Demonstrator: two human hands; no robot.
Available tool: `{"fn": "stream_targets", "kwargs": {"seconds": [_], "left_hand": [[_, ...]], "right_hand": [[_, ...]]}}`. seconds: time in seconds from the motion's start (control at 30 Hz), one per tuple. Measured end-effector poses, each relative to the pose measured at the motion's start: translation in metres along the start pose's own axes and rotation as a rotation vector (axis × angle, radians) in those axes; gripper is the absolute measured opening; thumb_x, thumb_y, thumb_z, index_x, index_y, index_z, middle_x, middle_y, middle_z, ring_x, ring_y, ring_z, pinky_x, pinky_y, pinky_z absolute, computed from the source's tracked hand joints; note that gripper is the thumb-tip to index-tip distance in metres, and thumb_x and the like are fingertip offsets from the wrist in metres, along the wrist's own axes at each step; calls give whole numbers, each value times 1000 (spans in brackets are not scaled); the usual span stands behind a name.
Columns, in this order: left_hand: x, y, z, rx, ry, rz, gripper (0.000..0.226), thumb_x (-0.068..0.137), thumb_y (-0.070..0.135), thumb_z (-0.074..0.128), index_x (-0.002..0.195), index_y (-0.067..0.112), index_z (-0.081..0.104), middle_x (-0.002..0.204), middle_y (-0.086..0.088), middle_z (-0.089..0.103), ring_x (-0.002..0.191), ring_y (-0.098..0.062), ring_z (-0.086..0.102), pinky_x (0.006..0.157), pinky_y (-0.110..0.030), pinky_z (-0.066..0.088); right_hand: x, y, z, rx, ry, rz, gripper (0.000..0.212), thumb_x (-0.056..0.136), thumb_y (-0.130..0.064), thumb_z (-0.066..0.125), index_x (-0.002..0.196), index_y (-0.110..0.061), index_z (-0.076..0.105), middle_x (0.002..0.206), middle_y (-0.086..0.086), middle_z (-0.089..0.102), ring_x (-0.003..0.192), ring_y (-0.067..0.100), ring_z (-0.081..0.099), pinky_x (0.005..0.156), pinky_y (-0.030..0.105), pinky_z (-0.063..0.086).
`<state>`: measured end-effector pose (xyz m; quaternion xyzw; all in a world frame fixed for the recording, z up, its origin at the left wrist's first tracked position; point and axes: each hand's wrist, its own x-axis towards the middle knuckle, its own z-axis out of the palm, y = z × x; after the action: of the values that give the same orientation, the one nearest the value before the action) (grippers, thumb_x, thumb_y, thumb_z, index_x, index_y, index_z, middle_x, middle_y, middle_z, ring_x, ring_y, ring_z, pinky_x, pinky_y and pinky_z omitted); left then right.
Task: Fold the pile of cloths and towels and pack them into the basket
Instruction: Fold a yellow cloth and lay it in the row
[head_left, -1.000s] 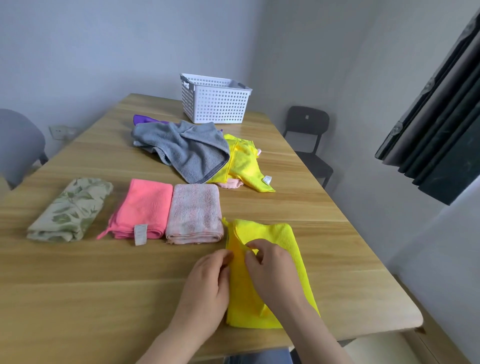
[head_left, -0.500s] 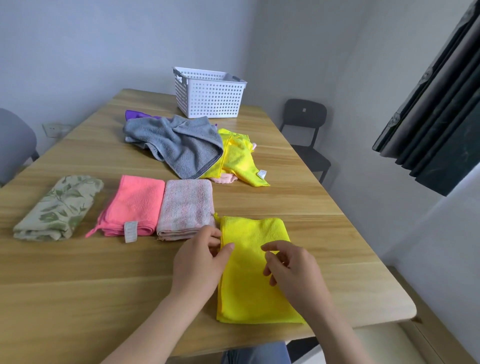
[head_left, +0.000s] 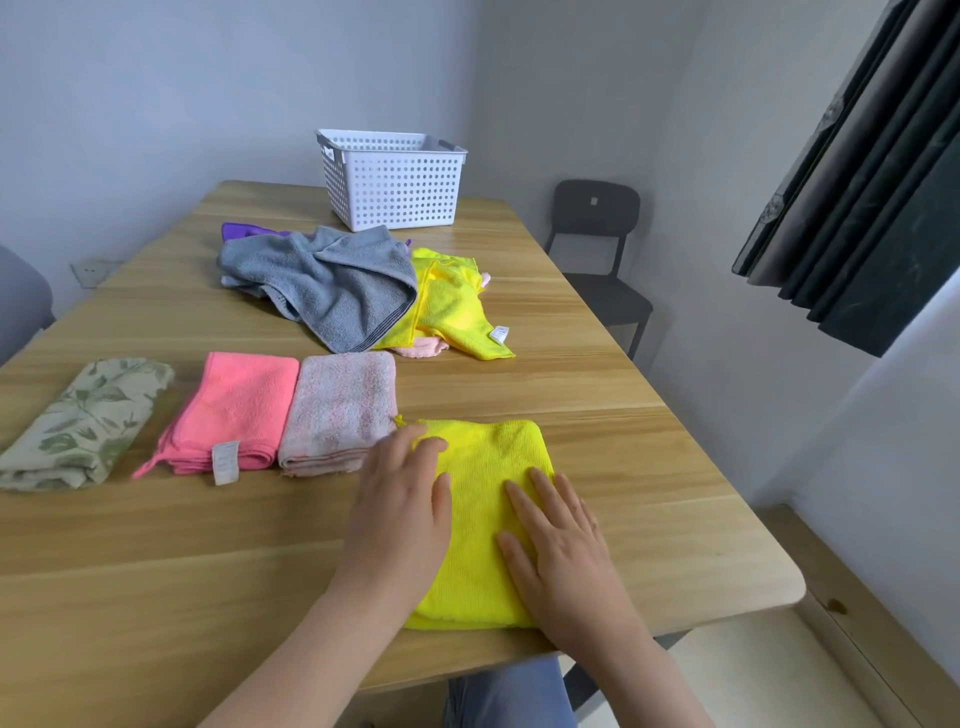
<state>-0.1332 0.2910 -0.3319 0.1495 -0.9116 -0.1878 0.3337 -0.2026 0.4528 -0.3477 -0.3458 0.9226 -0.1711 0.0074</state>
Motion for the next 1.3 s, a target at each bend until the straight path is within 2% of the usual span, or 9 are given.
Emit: {"fn": "stream_targets", "kwargs": {"seconds": [0.07,0.17,0.3,0.47,0.6,0.73,0.9,1.1,1.3], "left_hand": [[-8,1,4,80,-197,51,46,88,33,32,111,11,66,126,-10,60,119,-31,55,100,-41,44],[-22,-6,4,164,-471,-13,101,75,72,-18,148,17,27,157,3,11,145,-16,5,116,-33,4],[-25,-11,-4,253,-578,-88,126,41,69,-48,150,20,-9,144,11,-32,141,-8,-22,114,-31,-13],[-28,-20,-7,63,-392,-4,90,79,65,0,147,13,27,158,4,6,146,-14,5,117,-27,3],[-34,-25,-16,-198,-199,165,39,90,37,41,112,18,67,125,9,59,122,-3,45,106,-10,25],[-43,-26,-23,-242,-369,156,58,89,64,33,121,26,63,130,17,53,124,7,41,107,-16,27],[-58,-28,-29,-84,-509,231,85,82,80,13,143,27,37,151,19,20,142,2,11,116,-20,1],[-85,-21,-41,11,-521,317,94,74,84,36,148,27,27,155,15,13,141,2,4,114,-23,-2],[-103,-14,-46,20,-446,357,70,77,53,50,138,20,44,145,4,43,134,-7,30,114,-20,10]], "right_hand": [[-1,-1,-2,-19,-21,15,107,58,-78,-31,150,-39,9,159,-11,-3,146,13,-12,115,26,-7],[-3,0,-4,-52,-54,25,107,55,-77,-33,149,-41,1,159,-13,-8,146,14,-13,116,30,-8],[-6,7,-6,-69,-80,48,107,55,-81,-31,149,-37,-8,158,-14,-13,146,14,-14,117,33,-9],[-12,29,-21,30,-88,24,110,62,-86,-18,151,-30,14,159,-11,3,146,12,-8,116,27,-3],[-16,41,-30,232,86,-106,57,87,-57,38,131,-26,55,148,-13,37,143,4,19,116,28,24],[-27,37,-29,262,-40,-214,74,78,-79,35,138,-36,45,148,-22,33,141,-7,14,113,14,15],[-44,42,-25,67,-87,-290,96,66,-86,45,147,-39,24,154,-23,13,142,-3,6,116,19,-2],[-64,50,-14,65,91,-386,71,73,-55,62,138,-30,48,145,-12,43,134,12,39,111,39,33],[-86,48,-15,103,149,-387,56,74,-27,67,129,-28,57,134,-12,55,126,10,42,103,30,36]]}}
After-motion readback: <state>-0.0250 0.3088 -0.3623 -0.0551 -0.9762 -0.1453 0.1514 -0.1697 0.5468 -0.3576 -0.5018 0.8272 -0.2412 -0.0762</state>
